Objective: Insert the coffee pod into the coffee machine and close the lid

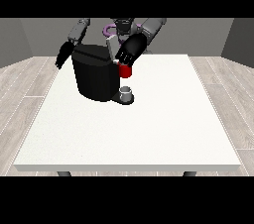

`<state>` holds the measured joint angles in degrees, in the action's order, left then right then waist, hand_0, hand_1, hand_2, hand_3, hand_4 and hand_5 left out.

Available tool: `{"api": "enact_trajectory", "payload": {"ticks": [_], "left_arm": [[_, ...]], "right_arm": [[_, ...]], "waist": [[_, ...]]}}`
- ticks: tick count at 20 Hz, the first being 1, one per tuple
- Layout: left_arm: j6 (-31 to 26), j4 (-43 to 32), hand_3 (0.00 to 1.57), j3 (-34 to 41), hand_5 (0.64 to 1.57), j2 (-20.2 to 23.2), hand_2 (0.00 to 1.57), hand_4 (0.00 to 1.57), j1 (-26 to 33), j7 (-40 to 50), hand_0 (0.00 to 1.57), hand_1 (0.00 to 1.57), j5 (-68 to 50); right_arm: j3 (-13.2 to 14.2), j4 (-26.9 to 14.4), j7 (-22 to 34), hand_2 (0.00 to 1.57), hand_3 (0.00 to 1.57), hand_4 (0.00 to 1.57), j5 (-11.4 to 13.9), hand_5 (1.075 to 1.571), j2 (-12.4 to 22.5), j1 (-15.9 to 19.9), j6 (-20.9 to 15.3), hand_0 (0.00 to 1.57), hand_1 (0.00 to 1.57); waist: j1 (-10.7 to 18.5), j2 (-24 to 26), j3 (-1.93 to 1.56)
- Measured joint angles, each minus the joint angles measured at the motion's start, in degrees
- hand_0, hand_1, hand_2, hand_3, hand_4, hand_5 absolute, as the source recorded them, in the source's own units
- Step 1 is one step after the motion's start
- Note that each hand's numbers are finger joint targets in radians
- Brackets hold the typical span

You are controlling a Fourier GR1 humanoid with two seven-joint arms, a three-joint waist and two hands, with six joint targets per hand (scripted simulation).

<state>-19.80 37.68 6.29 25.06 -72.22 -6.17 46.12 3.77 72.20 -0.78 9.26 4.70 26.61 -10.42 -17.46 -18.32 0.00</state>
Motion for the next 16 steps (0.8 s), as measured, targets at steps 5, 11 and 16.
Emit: {"api": "enact_trajectory", "payload": {"ticks": [5, 11, 16], "left_arm": [[1.3, -0.4, 1.02, -1.4, 1.571, 1.9, 1.17, 0.00, -0.3, -2.2, 1.17, 1.17, 2.3], [2.5, -1.4, 0.97, -1.1, 1.571, 2.0, 1.12, 0.00, 0.5, -3.5, 1.11, 1.11, 2.8], [3.7, -1.7, 0.95, 0.2, 1.571, 2.5, 1.20, 0.00, -0.2, -5.3, 1.23, 1.23, 2.1]], "right_arm": [[-0.4, 1.1, 0.3, 0.00, 0.00, 0.00, 0.2, 1.571, 0.0, 0.3, 0.0, 0.00, 0.00], [-0.6, 1.7, 0.9, 0.00, 0.00, 0.00, 0.4, 1.571, -0.2, 0.0, -0.3, 0.00, 0.00], [-0.8, 2.5, 2.2, 0.00, 0.00, 0.00, 0.3, 1.571, -0.1, 0.6, 0.0, 0.00, 0.00]], "waist": [[-0.8, -1.2, -0.04], [-0.8, -1.2, -0.07], [-1.2, -1.8, -0.06]]}}
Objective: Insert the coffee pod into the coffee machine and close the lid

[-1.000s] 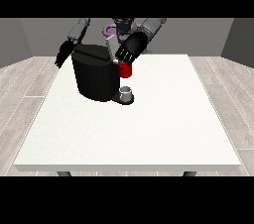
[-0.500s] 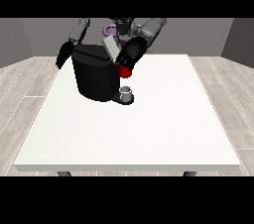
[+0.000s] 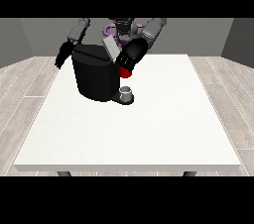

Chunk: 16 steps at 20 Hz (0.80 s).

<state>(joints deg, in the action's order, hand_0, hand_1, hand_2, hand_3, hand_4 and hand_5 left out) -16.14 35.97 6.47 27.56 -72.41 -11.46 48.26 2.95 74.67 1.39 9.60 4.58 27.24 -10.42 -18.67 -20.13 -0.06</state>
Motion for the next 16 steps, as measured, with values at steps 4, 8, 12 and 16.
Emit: {"api": "enact_trajectory", "payload": {"ticks": [4, 8, 12, 16], "left_arm": [[0.8, 0.1, 0.98, 0.4, 1.571, 0.6, 1.20, 0.00, -0.6, -1.1, 1.22, 1.22, 0.1], [1.3, 0.4, 0.89, 0.3, 1.571, 0.9, 1.17, 0.00, -1.2, -1.8, 1.22, 1.22, 0.6], [2.4, 0.9, 0.72, -0.5, 1.571, 2.0, 1.02, 0.00, -1.3, -3.9, 1.00, 1.00, 1.9], [3.7, 1.0, 0.60, -0.8, 1.571, 3.1, 0.78, 0.00, -1.2, -5.6, 0.51, 0.51, 2.9]], "right_arm": [[-0.3, 0.4, 0.0, 0.00, 0.00, 0.04, 0.5, 1.571, -0.1, 0.6, -0.4, 0.00, 0.00], [0.0, -0.2, -0.5, 0.00, 0.00, 0.10, 0.6, 1.571, -0.1, 0.9, -0.8, 0.00, 0.00], [0.2, 0.2, 0.4, 0.00, 0.00, 0.07, 0.6, 1.571, 0.4, 1.8, -0.6, 0.00, 0.00], [-0.6, 0.8, 0.5, 0.00, 0.00, 0.11, 1.4, 1.571, 0.1, 1.3, -1.0, 0.00, 0.00]], "waist": [[-0.2, -0.9, -0.01], [-0.1, -1.6, 0.01], [-0.4, -2.4, -0.05], [-0.8, -3.1, -0.09]]}}
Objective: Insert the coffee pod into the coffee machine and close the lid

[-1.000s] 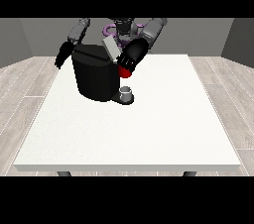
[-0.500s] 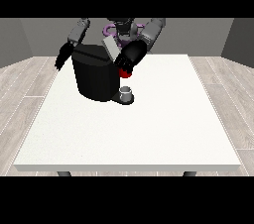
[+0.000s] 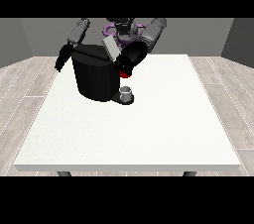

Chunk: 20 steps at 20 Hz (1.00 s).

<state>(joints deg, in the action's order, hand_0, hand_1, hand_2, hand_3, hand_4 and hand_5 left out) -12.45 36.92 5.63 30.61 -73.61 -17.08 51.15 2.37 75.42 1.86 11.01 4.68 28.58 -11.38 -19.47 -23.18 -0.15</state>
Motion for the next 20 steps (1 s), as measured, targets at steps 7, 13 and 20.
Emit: {"api": "enact_trajectory", "payload": {"ticks": [7, 13, 20], "left_arm": [[1.0, -0.4, 0.46, -0.6, 1.571, 0.3, 0.56, 0.00, -0.1, 0.8, 0.00, 0.00, 1.8], [0.6, -0.6, 0.23, -0.5, 1.571, -0.2, 0.33, 0.00, -0.1, 0.5, 0.00, 0.00, 2.0], [-0.5, 0.1, 0.00, -0.8, 1.571, -4.1, 0.00, 0.00, 3.8, 2.5, 0.00, 0.00, 1.3]], "right_arm": [[-0.5, -0.3, 0.8, 0.00, 0.00, 0.21, 0.9, 1.571, -0.4, 0.4, -0.6, 0.00, 0.00], [0.2, -1.9, 0.2, 0.00, 0.00, 0.00, 1.2, 1.571, 0.1, -0.3, -1.0, 0.00, 0.00], [3.7, -6.3, -0.7, 0.00, 0.00, 0.00, -1.2, 1.571, 1.1, -2.9, -0.7, 0.00, 0.00]], "waist": [[0.1, 0.2, 0.05], [1.2, 1.2, 0.06], [6.1, 7.2, 0.10]]}}
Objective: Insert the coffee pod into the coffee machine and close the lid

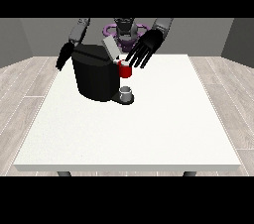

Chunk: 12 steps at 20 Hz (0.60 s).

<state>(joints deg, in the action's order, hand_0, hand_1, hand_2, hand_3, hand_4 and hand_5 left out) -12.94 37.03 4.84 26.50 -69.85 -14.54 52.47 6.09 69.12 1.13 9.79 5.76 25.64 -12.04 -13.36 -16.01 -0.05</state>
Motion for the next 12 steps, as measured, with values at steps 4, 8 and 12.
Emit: {"api": "enact_trajectory", "payload": {"ticks": [4, 8, 12], "left_arm": [[-1.5, 1.6, 0.00, -0.9, 1.571, -4.0, 0.28, 0.00, 3.8, 0.9, 0.00, 0.00, -0.9], [-1.6, 2.9, 0.00, 3.6, 1.571, -10.0, 0.00, 0.37, 7.9, 0.2, 0.00, 0.00, -7.7], [-1.4, 2.8, 0.00, 10.5, 1.571, -16.6, 0.00, 0.00, 14.6, -1.4, 0.00, 0.00, -17.0]], "right_arm": [[2.0, -3.9, -2.0, 0.00, 0.00, 0.00, -1.3, 1.571, 0.4, -2.9, 0.2, 0.00, 0.00], [3.2, -6.2, -3.4, 0.00, 0.00, 0.00, -1.9, 1.571, 0.7, -6.7, 0.2, 0.00, 0.00], [4.0, -7.2, -4.3, 0.00, 0.00, 0.00, -2.3, 1.571, 0.7, -10.9, 0.2, 0.00, 0.00]], "waist": [[3.8, 4.8, 0.01], [7.5, 9.7, 0.06], [11.6, 15.1, 0.16]]}}
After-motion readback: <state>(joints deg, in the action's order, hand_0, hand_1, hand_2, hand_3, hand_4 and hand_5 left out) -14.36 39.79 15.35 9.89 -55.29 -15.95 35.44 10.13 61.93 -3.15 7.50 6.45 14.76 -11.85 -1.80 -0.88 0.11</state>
